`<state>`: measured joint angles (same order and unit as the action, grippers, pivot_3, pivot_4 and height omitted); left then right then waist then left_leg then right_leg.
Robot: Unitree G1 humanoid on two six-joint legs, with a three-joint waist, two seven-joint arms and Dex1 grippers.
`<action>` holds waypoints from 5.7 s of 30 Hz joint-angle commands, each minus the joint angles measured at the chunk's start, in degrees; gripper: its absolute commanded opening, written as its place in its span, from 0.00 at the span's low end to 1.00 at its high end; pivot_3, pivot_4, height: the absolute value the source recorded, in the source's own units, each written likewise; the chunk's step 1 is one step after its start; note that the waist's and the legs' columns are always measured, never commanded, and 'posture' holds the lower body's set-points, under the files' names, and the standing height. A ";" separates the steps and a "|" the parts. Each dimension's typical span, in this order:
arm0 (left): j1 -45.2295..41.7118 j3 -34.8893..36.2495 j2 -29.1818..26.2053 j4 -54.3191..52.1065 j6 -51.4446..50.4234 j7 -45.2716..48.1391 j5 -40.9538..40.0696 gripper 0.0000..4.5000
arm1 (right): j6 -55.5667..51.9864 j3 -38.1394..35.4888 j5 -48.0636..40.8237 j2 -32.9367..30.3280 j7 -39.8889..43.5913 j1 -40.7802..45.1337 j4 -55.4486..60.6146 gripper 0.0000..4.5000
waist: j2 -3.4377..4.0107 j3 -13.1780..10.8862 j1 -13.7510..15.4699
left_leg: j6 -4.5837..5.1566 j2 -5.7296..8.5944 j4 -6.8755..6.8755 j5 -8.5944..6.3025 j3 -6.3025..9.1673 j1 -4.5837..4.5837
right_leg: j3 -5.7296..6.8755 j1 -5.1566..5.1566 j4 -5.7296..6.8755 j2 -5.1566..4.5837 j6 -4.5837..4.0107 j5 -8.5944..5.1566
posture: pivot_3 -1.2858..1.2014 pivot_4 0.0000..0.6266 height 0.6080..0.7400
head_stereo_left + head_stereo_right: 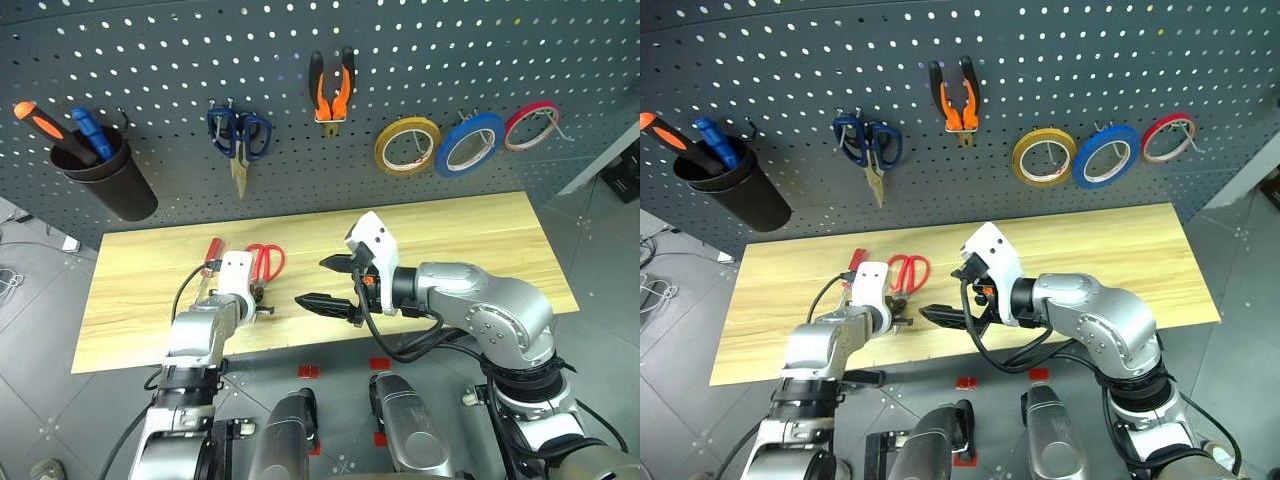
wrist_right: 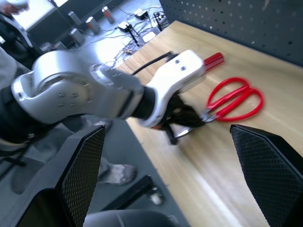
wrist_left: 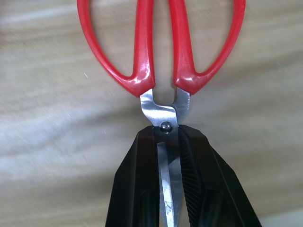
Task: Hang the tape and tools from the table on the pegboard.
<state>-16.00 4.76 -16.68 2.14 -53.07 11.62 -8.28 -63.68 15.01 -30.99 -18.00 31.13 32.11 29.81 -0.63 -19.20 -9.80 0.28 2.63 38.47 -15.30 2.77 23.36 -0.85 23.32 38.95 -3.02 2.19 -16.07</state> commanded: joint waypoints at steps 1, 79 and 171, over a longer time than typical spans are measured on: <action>7.92 0.83 -1.72 -9.86 5.68 2.06 -0.33 0.07 | 12.58 3.42 6.44 -3.58 1.44 -0.67 4.65 1.00 | -0.09 -0.05 -0.10 | 0.00 0.00 -0.09 0.00 -0.02 0.02 | -0.02 0.07 -0.02 0.00 0.00 0.00 | 0.38 0.56 1.00; 0.89 0.21 -1.20 -21.16 35.04 -5.45 19.18 0.42 | 40.06 0.62 16.00 4.40 3.57 0.53 -1.26 1.00 | -0.62 -0.31 -0.21 | -0.05 -0.10 -0.14 0.07 -0.06 0.67 | -0.01 0.75 0.08 0.09 -0.12 0.07 | 0.38 0.55 1.00; -28.16 23.54 -34.99 8.35 37.56 19.35 -15.57 0.19 | 21.09 -4.41 8.14 2.79 3.87 21.52 -8.71 1.00 | -2.02 3.72 -1.69 | -0.64 -0.07 0.37 0.41 -0.08 1.56 | 0.44 2.03 0.96 -0.04 -0.50 0.31 | 0.39 0.28 1.00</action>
<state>-43.11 28.36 -51.65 9.73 -19.29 31.36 -25.26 -44.06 11.30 -23.02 -15.43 35.35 52.50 19.82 -2.65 -15.49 -11.49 -0.36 2.55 38.84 -14.89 2.70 24.91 -0.40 25.36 39.91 -3.06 1.68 -15.75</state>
